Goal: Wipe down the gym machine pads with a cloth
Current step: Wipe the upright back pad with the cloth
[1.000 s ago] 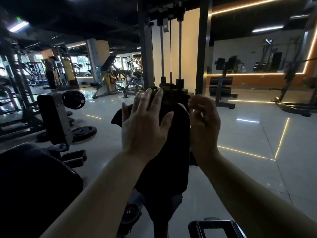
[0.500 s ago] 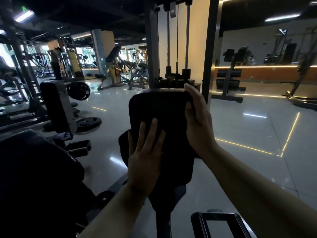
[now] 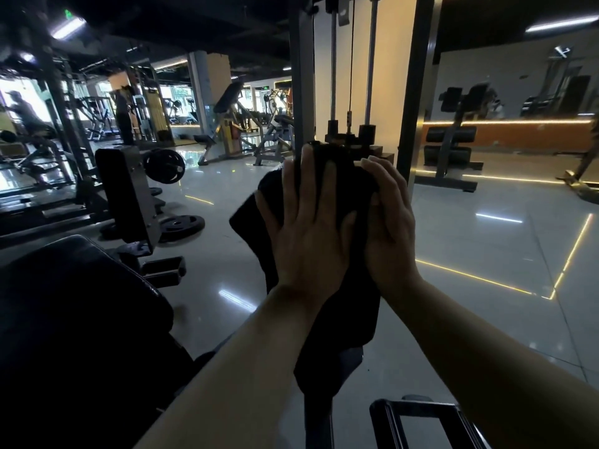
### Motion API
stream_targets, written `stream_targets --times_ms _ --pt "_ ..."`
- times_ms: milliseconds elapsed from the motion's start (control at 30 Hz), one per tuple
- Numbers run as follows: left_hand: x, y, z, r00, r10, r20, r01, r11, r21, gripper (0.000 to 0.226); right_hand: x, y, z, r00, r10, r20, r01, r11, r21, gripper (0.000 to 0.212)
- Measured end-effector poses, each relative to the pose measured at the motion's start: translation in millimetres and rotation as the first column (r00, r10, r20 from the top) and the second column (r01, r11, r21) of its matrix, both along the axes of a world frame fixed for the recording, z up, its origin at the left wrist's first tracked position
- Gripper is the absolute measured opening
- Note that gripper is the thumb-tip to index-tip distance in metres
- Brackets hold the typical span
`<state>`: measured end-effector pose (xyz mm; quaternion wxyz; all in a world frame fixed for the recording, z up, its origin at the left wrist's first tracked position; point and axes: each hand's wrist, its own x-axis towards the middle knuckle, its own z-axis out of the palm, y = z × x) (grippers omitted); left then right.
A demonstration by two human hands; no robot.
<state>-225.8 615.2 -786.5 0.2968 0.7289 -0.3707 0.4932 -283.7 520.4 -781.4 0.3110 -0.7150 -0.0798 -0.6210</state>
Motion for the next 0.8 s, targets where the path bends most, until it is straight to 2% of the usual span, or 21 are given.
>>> stream_targets --times_ms 100,200,400,533,667,800 --pt "2 -5 1 0.999 0.036 0.03 -0.035 0.999 -0.022 0.062 -2 3 3 0.996 0.091 -0.005 -0.09 0.993 0.082 0.034" --pt "1 -6 -27 0.996 0.038 0.079 -0.037 0.999 -0.016 0.058 -1 5 6 0.996 0.09 0.024 -0.091 0.992 0.083 0.032" --pt "-2 -4 -97 0.996 0.041 0.078 -0.044 0.998 0.038 0.051 5 1 2 0.997 -0.03 0.066 0.029 0.999 0.021 0.032" --pt "-4 -1 -117 0.997 0.04 0.06 -0.045 0.996 0.078 0.048 9 -2 1 0.991 -0.089 0.099 0.088 0.996 0.012 0.034" --pt "-6 4 -103 0.998 0.022 0.061 -0.025 0.999 0.049 0.048 10 -2 0 0.991 -0.082 0.102 0.081 0.997 0.014 0.034" --pt "-4 1 -32 0.999 0.007 0.044 -0.007 1.0 -0.003 0.052 8 -2 0 0.994 -0.017 0.103 0.016 1.0 0.015 0.034"
